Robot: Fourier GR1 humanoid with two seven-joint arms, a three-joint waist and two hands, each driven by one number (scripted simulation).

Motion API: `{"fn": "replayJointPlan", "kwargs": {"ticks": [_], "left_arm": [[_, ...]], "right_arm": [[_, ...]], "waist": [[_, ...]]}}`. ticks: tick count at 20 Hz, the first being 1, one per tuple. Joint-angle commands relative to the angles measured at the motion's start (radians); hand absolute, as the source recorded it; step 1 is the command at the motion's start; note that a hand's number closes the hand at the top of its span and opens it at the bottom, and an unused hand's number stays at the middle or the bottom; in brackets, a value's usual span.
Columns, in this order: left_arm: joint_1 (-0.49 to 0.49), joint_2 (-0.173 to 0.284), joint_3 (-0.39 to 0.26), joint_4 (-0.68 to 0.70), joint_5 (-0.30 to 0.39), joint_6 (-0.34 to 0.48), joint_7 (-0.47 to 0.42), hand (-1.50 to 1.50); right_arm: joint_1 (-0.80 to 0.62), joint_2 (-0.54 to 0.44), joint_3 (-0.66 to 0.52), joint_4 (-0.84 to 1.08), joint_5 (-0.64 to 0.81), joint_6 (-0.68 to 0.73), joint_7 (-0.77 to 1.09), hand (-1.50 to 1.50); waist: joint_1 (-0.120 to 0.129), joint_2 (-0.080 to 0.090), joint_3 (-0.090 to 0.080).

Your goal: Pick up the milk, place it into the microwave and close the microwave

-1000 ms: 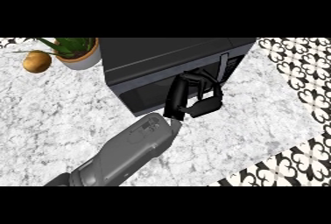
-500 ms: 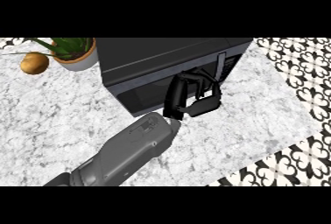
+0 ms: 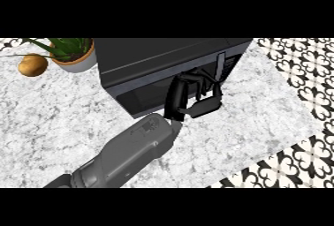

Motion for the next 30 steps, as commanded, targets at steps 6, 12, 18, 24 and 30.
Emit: {"fn": "replayJointPlan", "kwargs": {"ticks": [6,12,18,24,30], "left_arm": [[-0.054,0.000,0.018,0.092,0.052,-0.027,-0.022,1.50],[-0.066,0.000,0.002,0.098,0.072,-0.030,-0.047,1.50],[-0.061,0.000,-0.003,0.111,0.098,-0.029,-0.076,1.50],[-0.085,0.000,-0.005,0.120,0.122,-0.035,-0.085,1.50],[-0.090,0.000,-0.017,0.124,0.141,-0.035,-0.104,1.50]], "right_arm": [[-0.018,-0.044,-0.030,0.001,-0.049,-0.013,0.032,-1.50],[-0.033,-0.062,-0.015,-0.002,-0.086,0.011,0.043,-1.50],[-0.033,-0.089,-0.008,-0.004,-0.135,0.042,0.057,-1.50],[-0.029,-0.117,-0.004,-0.002,-0.171,0.055,0.079,-1.50],[-0.048,-0.134,-0.012,0.007,-0.202,0.057,0.082,-1.50]], "waist": [[-0.011,0.014,-0.001],[-0.006,0.019,0.002],[-0.015,0.021,0.003],[-0.015,0.015,0.002],[-0.012,0.021,0.002]]}}
